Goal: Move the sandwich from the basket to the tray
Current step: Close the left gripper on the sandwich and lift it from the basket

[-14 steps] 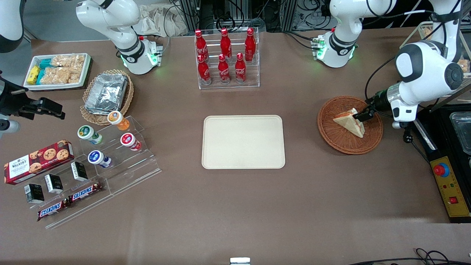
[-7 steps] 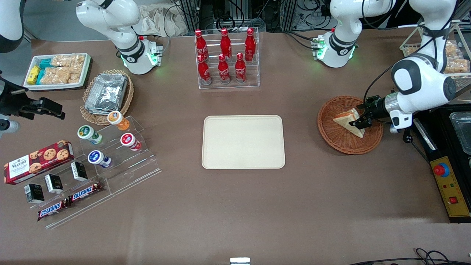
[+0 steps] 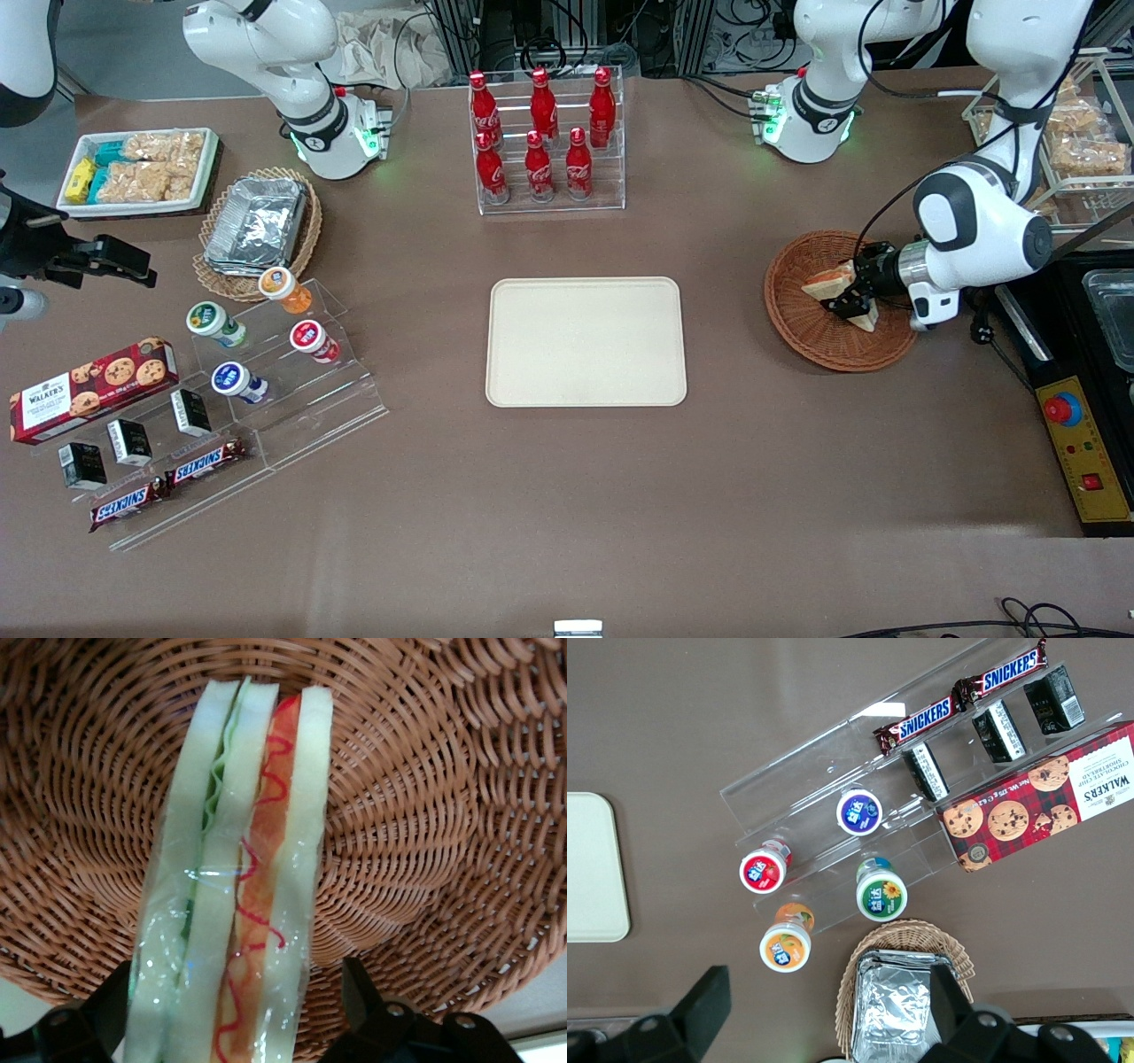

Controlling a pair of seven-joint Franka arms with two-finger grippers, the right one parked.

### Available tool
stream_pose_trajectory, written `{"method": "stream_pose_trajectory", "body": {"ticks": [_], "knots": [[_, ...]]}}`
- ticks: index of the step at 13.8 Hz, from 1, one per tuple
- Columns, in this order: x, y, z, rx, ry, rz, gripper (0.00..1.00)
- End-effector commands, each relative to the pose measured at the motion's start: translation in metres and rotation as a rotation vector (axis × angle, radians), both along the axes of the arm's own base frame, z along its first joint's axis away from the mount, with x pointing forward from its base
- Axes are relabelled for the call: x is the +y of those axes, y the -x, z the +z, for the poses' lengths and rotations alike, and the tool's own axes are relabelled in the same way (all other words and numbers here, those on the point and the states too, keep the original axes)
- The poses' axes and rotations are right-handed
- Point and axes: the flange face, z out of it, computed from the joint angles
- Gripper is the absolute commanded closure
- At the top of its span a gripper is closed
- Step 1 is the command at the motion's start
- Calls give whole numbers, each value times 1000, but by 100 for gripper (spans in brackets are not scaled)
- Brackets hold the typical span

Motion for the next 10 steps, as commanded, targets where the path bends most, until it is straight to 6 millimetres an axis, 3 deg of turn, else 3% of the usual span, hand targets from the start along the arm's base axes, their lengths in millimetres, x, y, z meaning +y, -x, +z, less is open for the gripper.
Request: {"method": "stream_pose_trajectory", "body": {"ticks": [1, 3, 4, 5, 7, 10], "knots": [[0, -4, 4, -13, -1, 26, 25], [4, -4, 3, -13, 0, 31, 65], [4, -5, 5, -17, 1, 31, 75], [3, -6, 8, -18, 2, 32, 81], [3, -8, 17, -33, 3, 26, 81], [1, -11, 47, -38, 17, -19, 81]]}}
